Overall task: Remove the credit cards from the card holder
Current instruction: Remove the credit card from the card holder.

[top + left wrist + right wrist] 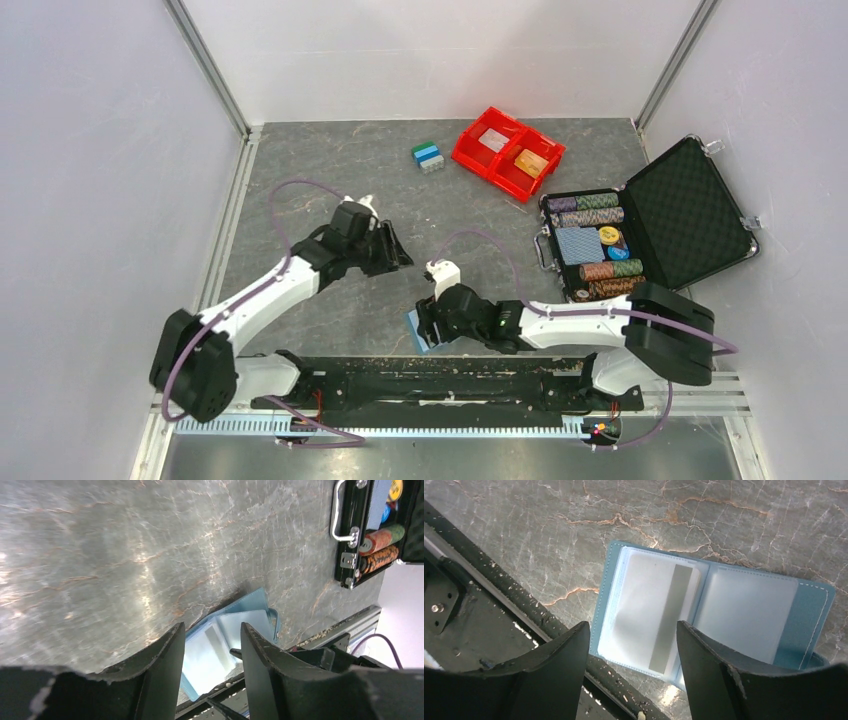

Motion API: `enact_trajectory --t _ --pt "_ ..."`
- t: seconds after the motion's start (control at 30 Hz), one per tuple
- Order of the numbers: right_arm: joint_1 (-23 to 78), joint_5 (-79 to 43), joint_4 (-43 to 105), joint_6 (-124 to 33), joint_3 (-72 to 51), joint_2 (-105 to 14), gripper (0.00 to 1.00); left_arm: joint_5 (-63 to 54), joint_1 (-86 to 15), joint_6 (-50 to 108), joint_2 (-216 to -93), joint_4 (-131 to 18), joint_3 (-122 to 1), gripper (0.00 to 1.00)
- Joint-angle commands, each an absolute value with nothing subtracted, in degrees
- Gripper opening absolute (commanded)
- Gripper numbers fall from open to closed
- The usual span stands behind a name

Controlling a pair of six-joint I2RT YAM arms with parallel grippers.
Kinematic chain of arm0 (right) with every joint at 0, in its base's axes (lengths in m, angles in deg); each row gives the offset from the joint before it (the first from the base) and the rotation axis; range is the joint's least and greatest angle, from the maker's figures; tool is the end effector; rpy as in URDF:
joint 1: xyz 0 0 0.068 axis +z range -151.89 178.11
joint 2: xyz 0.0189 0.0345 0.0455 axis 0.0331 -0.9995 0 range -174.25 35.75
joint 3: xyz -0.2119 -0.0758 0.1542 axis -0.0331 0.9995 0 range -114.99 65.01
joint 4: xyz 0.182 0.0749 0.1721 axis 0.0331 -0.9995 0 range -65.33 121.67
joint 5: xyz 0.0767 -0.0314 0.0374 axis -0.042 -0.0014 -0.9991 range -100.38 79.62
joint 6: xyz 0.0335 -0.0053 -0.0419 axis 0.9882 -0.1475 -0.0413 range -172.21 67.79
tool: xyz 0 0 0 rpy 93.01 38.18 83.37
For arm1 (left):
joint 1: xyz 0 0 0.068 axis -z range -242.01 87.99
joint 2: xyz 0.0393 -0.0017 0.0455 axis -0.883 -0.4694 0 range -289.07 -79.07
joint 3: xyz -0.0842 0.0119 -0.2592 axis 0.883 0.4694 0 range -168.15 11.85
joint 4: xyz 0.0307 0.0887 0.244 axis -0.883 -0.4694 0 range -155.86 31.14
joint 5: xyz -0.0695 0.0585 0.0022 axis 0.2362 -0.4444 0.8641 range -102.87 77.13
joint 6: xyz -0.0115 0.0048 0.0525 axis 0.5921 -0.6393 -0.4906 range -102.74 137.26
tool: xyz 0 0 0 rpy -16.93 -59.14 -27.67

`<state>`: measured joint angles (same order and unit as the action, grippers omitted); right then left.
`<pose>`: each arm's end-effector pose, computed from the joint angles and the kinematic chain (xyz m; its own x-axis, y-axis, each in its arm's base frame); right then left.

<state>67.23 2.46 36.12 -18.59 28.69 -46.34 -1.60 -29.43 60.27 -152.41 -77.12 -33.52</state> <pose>0.1069 0.2581 0.1696 -0.6674 -0.2349 -0.7067 -0.5788 0.7607 0.2938 0.2188 -0.1480 0.2258 -0.8829 -0.2297 -0.4096 0.0544 0.8163 -0.5751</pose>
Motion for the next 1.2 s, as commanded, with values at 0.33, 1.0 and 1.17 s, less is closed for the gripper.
enact_trajectory --t 0.33,1.0,1.17 --pt "69.64 8.79 31.78 -19.27 22.86 -53.35 0.71 -4.07 -32.3 55.83 -137.59 -85.73 -26.52 0.56" --pt "70.09 11.49 31.8 -18.52 22.95 -55.68 0.55 -1.41 -32.3 57.57 -136.93 -82.86 -21.14 0.56" --pt "70.09 11.65 32.45 -18.0 23.52 -55.47 0.5 1.1 -32.29 58.3 -137.45 -81.06 -19.8 0.55"
